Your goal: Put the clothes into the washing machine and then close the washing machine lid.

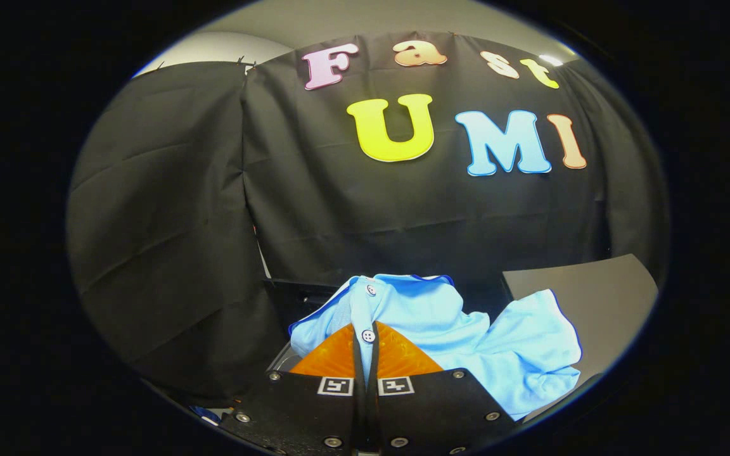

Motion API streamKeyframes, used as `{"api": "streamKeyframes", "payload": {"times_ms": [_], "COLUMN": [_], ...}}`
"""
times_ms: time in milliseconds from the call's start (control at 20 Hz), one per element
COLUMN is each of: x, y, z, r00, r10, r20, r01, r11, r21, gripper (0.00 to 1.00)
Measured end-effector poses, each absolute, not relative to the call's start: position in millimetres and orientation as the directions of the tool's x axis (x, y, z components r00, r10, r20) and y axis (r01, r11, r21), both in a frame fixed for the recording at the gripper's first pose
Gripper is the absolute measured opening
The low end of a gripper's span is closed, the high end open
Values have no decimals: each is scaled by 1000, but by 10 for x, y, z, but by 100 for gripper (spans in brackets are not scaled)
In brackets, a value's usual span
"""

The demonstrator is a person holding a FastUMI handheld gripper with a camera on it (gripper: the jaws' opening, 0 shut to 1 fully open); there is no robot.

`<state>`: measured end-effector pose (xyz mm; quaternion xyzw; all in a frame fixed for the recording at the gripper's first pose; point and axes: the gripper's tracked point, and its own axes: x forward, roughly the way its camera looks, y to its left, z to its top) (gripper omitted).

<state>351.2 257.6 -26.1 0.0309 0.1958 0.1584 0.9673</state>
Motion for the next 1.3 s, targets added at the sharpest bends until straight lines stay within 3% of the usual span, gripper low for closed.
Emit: {"api": "streamKeyframes", "payload": {"times_ms": [650,1300], "x": [3464,3458], "y": [3117,3249], "z": [-1199,-2295], "r00": [802,704], "r10": [322,226], "r20": [-503,-674], "r01": [-303,-246], "r11": [945,967], "r21": [122,67], "gripper": [0,0]}}
